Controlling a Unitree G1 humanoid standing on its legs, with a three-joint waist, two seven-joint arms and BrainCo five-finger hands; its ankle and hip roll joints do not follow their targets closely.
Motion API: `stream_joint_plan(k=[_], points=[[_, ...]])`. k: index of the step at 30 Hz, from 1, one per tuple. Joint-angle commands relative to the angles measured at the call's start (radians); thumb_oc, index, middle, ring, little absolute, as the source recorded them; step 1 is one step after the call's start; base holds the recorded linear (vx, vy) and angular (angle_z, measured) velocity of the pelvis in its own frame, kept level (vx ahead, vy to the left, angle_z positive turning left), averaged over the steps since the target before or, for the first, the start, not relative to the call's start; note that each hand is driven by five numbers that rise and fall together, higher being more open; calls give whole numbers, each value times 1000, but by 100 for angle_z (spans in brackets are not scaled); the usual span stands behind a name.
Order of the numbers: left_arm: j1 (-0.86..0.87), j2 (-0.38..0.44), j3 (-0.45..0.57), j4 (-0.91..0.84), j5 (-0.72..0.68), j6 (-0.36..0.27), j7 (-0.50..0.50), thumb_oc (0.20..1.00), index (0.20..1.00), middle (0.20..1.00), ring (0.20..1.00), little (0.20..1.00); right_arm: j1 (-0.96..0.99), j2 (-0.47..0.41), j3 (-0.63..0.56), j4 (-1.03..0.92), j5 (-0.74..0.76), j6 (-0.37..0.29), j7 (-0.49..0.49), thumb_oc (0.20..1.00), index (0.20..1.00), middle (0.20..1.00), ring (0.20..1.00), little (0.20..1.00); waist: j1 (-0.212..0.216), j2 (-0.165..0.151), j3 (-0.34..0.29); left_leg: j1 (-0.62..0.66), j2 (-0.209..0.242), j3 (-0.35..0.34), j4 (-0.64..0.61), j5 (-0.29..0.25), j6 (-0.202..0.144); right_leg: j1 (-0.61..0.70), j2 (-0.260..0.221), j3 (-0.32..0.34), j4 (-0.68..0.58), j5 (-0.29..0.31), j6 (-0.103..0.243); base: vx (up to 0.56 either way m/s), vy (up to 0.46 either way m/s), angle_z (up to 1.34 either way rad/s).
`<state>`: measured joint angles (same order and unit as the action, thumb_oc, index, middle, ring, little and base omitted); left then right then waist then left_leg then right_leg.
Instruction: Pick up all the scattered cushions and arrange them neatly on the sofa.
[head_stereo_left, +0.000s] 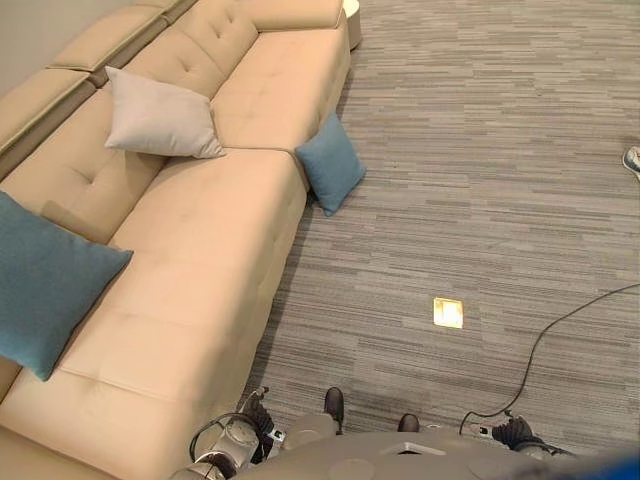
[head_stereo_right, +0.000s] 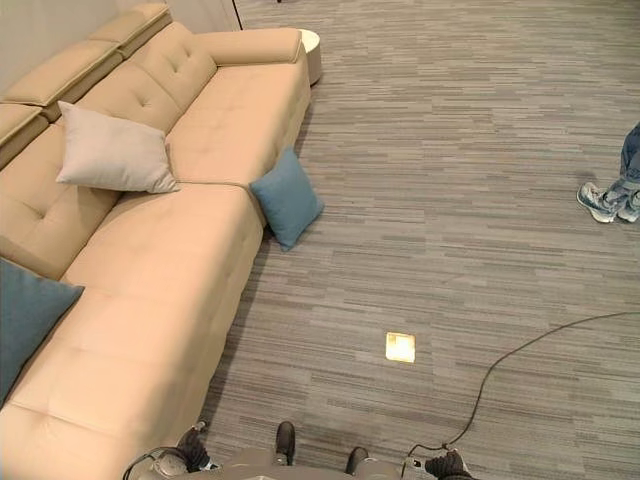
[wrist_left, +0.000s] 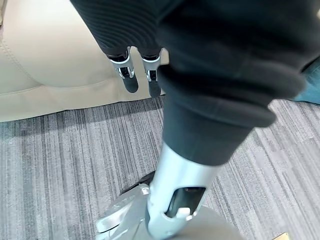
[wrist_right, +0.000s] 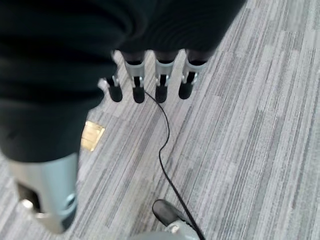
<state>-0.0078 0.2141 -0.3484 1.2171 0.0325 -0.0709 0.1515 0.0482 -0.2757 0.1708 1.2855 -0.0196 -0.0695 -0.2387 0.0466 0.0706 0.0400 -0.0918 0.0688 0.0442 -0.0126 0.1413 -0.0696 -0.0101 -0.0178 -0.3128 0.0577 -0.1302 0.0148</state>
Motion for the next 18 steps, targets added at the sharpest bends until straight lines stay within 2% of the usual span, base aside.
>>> stream_joint_plan(k=[1,5,6,18], points=[[-68,-80,-11,1,20,-26,-37,1000,1000,1000,1000,1000,-42,6,5,1,16,-14,-7,1000,1000,1000,1000,1000,2,-33,34,49,-64,-9,21,-169,36,20,-37,54,-129,122,109,31,-54,4],[-58,-85,-12,8,23,-23,-43,1000,1000,1000,1000,1000,-36,7,7,-4,11,-16,-4,1000,1000,1000,1000,1000,-4,-32,32,61,-61,-5,32,-178,31,33,-36,54,-131,119,107,52,-65,1],[-107,9,97,55,-75,-26,-34,1000,1000,1000,1000,1000,-58,-19,-73,45,209,-37,85,1000,1000,1000,1000,1000,-63,-85,25,37,-51,-78,-11,-177,18,-20,-46,136,-113,103,92,9,10,-4],[-112,9,85,74,-46,-29,-46,1000,1000,1000,1000,1000,-65,-30,-30,52,126,-20,82,1000,1000,1000,1000,1000,-46,-97,18,69,-75,-35,-11,-196,55,-17,-81,157,-106,134,127,14,58,-22]])
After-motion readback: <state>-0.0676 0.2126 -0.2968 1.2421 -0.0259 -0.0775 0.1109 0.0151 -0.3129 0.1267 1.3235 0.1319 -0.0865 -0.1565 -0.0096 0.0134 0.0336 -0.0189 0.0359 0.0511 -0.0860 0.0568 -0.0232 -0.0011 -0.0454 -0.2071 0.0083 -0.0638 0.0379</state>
